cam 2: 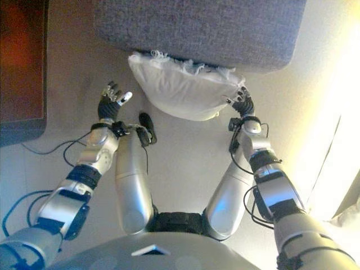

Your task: Pick up the cushion and take it to the sofa

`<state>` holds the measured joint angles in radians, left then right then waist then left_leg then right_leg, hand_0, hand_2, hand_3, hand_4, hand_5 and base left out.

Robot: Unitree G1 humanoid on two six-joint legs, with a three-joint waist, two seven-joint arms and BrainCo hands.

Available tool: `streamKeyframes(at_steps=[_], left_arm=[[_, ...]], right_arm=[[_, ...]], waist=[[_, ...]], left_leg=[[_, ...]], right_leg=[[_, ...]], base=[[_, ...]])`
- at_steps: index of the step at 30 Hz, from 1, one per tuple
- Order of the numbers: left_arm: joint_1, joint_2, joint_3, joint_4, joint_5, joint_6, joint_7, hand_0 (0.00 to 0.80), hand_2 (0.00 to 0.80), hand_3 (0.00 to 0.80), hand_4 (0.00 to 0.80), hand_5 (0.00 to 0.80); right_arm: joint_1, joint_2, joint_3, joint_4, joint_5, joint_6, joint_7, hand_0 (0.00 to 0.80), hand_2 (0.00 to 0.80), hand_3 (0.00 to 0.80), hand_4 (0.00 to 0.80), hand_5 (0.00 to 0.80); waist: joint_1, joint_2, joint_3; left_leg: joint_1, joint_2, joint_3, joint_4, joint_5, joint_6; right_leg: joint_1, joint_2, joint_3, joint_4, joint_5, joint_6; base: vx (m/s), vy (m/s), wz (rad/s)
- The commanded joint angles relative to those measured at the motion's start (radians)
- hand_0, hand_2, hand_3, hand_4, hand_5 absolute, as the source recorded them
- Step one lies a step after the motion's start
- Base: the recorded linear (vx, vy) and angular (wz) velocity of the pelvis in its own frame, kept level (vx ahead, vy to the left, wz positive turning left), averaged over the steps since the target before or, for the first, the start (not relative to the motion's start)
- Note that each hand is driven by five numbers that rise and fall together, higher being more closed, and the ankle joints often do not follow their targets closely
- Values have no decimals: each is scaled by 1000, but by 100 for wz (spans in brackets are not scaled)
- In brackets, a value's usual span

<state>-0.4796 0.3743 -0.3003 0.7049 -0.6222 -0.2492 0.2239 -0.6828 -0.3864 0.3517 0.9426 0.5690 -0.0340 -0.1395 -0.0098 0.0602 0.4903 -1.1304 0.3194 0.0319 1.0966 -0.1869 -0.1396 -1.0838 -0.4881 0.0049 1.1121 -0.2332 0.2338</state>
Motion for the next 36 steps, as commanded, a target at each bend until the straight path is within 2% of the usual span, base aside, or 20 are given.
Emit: streamKeyframes(at_steps=[1,8,13,16,20,26,30,36], left_arm=[[-70,11,-14,67,8,-7,20,0,0,0,0,0],[-198,50,-15,165,-38,36,5,0,0,0,0,0],[-208,55,-31,127,-68,21,-51,0,0,0,0,0],[-191,46,-53,82,-46,7,-54,0,0,0,0,0],[-148,33,-64,-1,-33,-13,-31,0,0,0,0,0],[-1,45,-16,-177,-41,-10,-49,0,0,0,0,0],[108,71,16,-244,-44,-16,-107,0,0,0,0,0],[183,84,20,-241,-71,-24,-155,0,0,0,0,0]], right_arm=[[-28,-39,13,78,-31,47,-18,0,0,0,0,0],[-117,-49,25,182,-73,52,-5,0,0,0,0,0],[-159,-63,58,172,-96,71,-2,0,0,0,0,0],[-176,-67,66,168,-94,94,-68,0,0,0,0,0],[-160,-77,35,126,-77,40,-184,0,0,0,0,0],[-9,-102,-75,-90,-56,4,-342,0,0,0,0,0],[90,-131,-157,-117,-51,8,-339,0,0,0,0,0],[138,-157,-220,-29,-70,-16,-270,0,0,0,0,0]], waist=[[9,18,-35],[-6,23,-26],[2,33,-24],[14,37,-21],[25,38,-12],[26,28,-10],[32,25,-15],[45,17,-17]], left_leg=[[-63,35,-32,161,-158,-58],[-193,49,-70,311,-210,-51],[-245,39,-80,358,-220,-47],[-273,31,-87,384,-227,-42],[-283,17,-92,389,-233,-37],[-280,10,-97,388,-234,-36],[-275,17,-102,391,-230,-33],[-259,30,-109,397,-223,-30]], right_leg=[[-112,12,31,116,-21,-34],[-239,13,96,249,-65,-45],[-290,8,122,290,-67,-48],[-314,6,133,320,-72,-50],[-325,0,128,329,-75,-51],[-323,-7,122,318,-58,-44],[-319,-16,122,321,-48,-43],[-302,-34,107,322,-36,-43]], base=[[-28,34,-7],[8,60,-4],[7,0,3],[-2,-26,11],[-6,-12,16],[26,-4,7],[51,-16,1],[53,-29,4]])
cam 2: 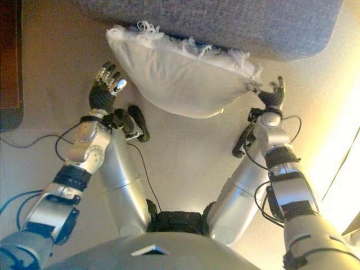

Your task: Pick up the cushion and take it to the sofa

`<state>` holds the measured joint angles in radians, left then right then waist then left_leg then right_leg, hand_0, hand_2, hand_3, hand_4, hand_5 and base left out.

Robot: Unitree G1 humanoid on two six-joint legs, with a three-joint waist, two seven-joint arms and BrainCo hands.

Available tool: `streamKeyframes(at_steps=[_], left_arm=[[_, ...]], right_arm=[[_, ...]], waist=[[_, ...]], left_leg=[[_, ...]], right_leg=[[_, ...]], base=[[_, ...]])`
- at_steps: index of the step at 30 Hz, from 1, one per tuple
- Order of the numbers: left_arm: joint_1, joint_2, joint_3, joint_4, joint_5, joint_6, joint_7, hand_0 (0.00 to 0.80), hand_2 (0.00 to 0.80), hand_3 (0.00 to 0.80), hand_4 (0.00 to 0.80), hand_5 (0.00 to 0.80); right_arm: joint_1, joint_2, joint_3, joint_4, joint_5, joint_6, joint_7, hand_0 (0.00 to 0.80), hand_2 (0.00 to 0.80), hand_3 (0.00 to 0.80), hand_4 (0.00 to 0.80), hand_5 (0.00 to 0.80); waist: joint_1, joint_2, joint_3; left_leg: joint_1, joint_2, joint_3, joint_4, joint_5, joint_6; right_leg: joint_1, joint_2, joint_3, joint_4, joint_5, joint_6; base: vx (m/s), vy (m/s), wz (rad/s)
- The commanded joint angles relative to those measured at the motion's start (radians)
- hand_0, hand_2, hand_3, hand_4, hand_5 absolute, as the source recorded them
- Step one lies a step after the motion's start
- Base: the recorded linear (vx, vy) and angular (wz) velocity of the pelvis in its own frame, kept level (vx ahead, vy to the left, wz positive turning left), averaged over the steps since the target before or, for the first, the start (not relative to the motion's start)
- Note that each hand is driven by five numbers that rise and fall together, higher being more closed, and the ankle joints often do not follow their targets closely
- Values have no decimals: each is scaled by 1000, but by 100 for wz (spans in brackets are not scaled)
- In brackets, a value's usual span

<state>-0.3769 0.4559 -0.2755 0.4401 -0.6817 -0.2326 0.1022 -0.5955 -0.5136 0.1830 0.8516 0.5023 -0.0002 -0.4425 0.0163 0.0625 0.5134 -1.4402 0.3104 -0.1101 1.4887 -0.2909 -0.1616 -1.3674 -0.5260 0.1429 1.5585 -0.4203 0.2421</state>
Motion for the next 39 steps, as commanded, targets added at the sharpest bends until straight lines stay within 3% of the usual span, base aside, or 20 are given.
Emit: streamKeyframes(at_steps=[1,6,14,18,27,31,36,39], left_arm=[[83,1,-5,25,-16,-42,-36,0,0,0,0,0],[85,1,-12,21,-28,-55,-31,0,0,0,0,0],[79,-1,-1,-4,-37,-42,-36,0,0,0,0,0],[76,1,1,-14,-55,-41,-42,0,0,0,0,0],[24,-7,-24,-59,-63,-46,-47,0,0,0,0,0],[-5,-9,-38,-93,-72,-24,-51,0,0,0,0,0],[-17,-17,-59,-133,-78,-16,-57,0,0,0,0,0],[-22,-13,-80,-168,-102,-9,-55,0,0,0,0,0]], right_arm=[[53,-31,-54,68,-2,-53,41,0,0,0,0,0],[65,-20,-55,78,3,-63,92,0,0,0,0,0],[47,-16,38,17,2,-57,345,0,0,0,0,0],[20,-20,72,19,-14,-32,391,0,0,0,0,0],[-121,-13,144,172,-90,24,410,0,0,0,0,0],[-194,-12,178,234,-146,49,351,0,0,0,0,0],[-285,-33,170,306,-103,84,262,0,0,0,0,0],[-349,-41,147,345,26,56,246,0,0,0,0,0]], waist=[[20,14,-40],[20,12,-36],[22,16,-33],[28,22,-34],[54,54,-16],[69,73,-8],[88,103,4],[109,122,6]], left_leg=[[52,40,32,6,-119,-8],[62,42,31,-4,-115,-10],[54,41,32,-14,-107,-19],[45,37,33,-15,-106,-25],[8,-1,31,-9,-97,-27],[-7,-22,37,-8,-94,-21],[-26,-47,47,6,-93,-13],[-38,-74,52,19,-106,-5]], right_leg=[[-18,3,-32,-123,152,-52],[-8,0,-39,-129,150,-51],[-17,-7,-35,-129,147,-54],[-27,-8,-29,-118,137,-54],[-56,-4,-6,-90,117,-63],[-68,-8,5,-77,110,-65],[-79,-18,20,-50,95,-69],[-78,-26,22,-36,78,-74]], base=[[25,-15,4],[0,0,0],[0,0,0],[-7,-2,2],[-34,-11,11],[-45,-11,23],[-42,4,21],[-31,-38,17]])
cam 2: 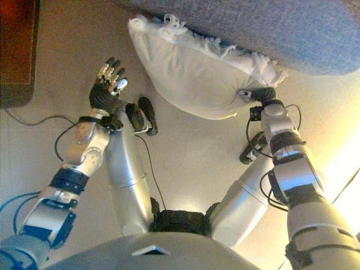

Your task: Pick up the cushion and take it to the sofa

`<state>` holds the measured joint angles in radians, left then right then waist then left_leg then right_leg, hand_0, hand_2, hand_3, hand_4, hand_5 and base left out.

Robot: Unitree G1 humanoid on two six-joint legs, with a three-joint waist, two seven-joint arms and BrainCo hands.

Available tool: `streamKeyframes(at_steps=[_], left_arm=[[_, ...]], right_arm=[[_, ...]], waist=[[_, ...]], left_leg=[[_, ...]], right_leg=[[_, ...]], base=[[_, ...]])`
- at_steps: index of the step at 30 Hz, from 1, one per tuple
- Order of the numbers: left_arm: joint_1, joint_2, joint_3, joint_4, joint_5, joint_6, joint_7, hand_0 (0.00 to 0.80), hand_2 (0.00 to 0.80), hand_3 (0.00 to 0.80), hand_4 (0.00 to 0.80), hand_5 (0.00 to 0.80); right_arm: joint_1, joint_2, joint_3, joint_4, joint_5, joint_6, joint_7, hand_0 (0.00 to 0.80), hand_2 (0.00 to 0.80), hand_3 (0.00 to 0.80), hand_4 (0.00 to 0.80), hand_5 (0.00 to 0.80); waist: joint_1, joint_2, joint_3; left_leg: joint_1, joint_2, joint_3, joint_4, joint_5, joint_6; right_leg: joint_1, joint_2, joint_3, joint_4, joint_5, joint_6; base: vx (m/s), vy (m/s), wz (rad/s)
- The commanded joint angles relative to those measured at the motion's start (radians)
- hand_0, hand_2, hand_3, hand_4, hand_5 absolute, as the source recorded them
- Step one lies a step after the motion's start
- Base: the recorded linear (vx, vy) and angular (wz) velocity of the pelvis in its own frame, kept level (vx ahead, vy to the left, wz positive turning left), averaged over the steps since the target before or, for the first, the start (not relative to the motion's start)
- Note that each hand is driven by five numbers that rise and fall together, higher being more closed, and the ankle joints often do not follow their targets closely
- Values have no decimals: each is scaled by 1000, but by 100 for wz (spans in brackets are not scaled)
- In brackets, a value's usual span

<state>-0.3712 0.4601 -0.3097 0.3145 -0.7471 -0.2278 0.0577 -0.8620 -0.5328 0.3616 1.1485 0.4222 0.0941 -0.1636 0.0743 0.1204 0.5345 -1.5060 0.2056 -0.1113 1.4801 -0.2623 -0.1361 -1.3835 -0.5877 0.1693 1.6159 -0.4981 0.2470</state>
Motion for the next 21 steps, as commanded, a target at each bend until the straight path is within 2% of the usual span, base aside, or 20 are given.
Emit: streamKeyframes(at_steps=[1,4,5,6,15,21], left_arm=[[-24,-18,-50,-50,-44,-13,-17,0,0,0,0,0],[-5,-9,-45,-82,-61,-9,-30,0,0,0,0,0],[1,-8,-42,-89,-63,-6,-31,0,0,0,0,0],[9,-5,-39,-95,-64,-4,-37,0,0,0,0,0],[50,-2,-19,-94,-93,-45,-75,0,0,0,0,0],[73,-3,7,-97,-110,-47,-92,0,0,0,0,0]], right_arm=[[-106,-23,-41,53,158,-54,-17,0,0,0,0,0],[-142,-22,-47,32,199,-100,-4,0,0,0,0,0],[-146,-23,-46,27,207,-114,-2,154,154,154,154,154],[-152,-26,-48,20,214,-120,-2,800,800,800,800,800],[-125,-48,-89,11,283,-169,6,800,800,800,800,800],[-62,-41,-124,-38,299,-222,28,800,800,800,800,800]], waist=[[59,67,-15],[79,70,-15],[83,70,-15],[86,69,-15],[93,64,-15],[90,45,-26]], left_leg=[[25,18,52,34,-142,-29],[15,-8,53,40,-156,-21],[15,-11,54,41,-158,-19],[15,-13,54,43,-160,-18],[40,-8,58,29,-168,-8],[129,0,60,-62,-140,-9]], right_leg=[[-60,33,-5,-89,148,-81],[-48,29,-16,-93,135,-92],[-44,28,-19,-94,133,-94],[-42,28,-21,-91,131,-98],[1,28,-38,-105,117,-121],[84,35,-75,-208,152,-122]], base=[[-11,-48,31],[-3,-53,20],[3,-49,14],[9,-46,14],[15,7,7],[41,31,4]])
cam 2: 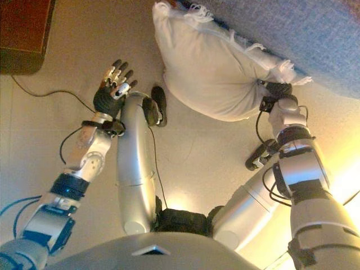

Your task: Pick up the cushion and take it to the sofa

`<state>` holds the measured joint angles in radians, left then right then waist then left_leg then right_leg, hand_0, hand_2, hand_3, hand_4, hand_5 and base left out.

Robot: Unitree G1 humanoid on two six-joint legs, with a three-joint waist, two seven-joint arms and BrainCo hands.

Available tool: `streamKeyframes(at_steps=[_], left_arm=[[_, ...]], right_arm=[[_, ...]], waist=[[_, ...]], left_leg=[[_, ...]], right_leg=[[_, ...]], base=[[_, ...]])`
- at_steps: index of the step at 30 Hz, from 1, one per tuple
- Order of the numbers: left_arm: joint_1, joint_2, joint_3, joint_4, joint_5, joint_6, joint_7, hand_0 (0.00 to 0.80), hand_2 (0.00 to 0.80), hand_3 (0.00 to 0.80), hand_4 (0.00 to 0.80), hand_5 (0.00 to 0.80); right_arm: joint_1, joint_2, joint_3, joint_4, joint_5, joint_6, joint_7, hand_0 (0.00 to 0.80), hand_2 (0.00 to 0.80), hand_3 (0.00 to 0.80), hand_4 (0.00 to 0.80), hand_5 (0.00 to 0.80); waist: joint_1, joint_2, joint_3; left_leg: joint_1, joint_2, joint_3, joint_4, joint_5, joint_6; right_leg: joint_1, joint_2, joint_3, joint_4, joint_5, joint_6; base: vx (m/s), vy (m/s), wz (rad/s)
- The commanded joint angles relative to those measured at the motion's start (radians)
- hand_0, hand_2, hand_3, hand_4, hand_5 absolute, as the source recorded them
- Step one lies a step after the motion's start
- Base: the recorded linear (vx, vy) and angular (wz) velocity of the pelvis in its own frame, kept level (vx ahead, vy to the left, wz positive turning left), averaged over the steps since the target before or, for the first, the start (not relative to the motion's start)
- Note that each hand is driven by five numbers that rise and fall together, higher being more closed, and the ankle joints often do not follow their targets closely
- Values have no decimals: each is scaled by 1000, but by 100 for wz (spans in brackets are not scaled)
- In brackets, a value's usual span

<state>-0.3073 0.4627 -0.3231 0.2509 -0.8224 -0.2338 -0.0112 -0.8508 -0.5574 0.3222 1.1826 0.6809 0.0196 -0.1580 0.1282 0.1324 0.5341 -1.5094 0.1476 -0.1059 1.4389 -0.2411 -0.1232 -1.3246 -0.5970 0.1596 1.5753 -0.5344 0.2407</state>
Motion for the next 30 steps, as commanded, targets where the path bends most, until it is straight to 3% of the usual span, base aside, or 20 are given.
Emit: streamKeyframes(at_steps=[1,7,14,17,18,24,25,30], left_arm=[[17,-6,23,-35,-38,-44,-26,0,0,0,0,0],[59,-14,48,-37,-37,-63,-30,0,0,0,0,0],[84,-8,71,-28,-47,-60,-24,0,0,0,0,0],[94,-12,81,-13,-39,-51,-9,0,0,0,0,0],[95,-13,84,-9,-33,-48,-6,0,0,0,0,0],[114,-1,108,15,-24,-16,0,0,0,0,0,0],[121,5,118,30,-19,-6,-5,0,0,0,0,0],[139,26,139,34,8,30,-9,0,0,0,0,0]], right_arm=[[-57,-15,-91,-93,30,-158,22,800,800,800,800,800],[42,-6,-107,-240,-28,-202,-2,800,800,800,800,800],[164,-7,-121,-400,-100,-214,-66,800,800,800,800,800],[208,-6,-122,-491,-145,-200,-87,800,800,800,800,800],[216,-6,-125,-514,-166,-195,-92,800,800,800,800,800],[245,-33,-124,-595,-312,-143,-72,800,800,800,800,800],[245,-57,-109,-607,-398,-127,-88,800,800,800,800,800],[239,-122,-88,-617,-459,-94,-108,800,800,800,800,800]], waist=[[36,27,-32],[28,-5,-65],[15,-45,-108],[12,-71,-130],[10,-83,-136],[9,-133,-175],[12,-151,-190],[25,-210,-230]], left_leg=[[153,60,57,-43,-154,-23],[285,77,69,-178,-104,-27],[502,102,92,-438,-22,-30],[598,101,93,-566,20,-39],[619,93,100,-622,70,-31],[746,94,113,-751,111,-41],[787,97,118,-793,124,-42],[932,98,143,-931,168,-42]], right_leg=[[47,45,-76,-195,199,-115],[173,52,-127,-354,285,-103],[372,49,-201,-607,419,-71],[472,50,-237,-746,481,-55],[501,46,-257,-816,535,-62],[664,53,-320,-1003,607,-33],[714,59,-335,-1058,626,-21],[896,92,-407,-1236,678,4]], base=[[76,47,4],[59,34,1],[60,-2,-14],[60,-31,-11],[4,-42,-8],[64,-75,-7],[127,-140,-8],[119,-159,-7]])
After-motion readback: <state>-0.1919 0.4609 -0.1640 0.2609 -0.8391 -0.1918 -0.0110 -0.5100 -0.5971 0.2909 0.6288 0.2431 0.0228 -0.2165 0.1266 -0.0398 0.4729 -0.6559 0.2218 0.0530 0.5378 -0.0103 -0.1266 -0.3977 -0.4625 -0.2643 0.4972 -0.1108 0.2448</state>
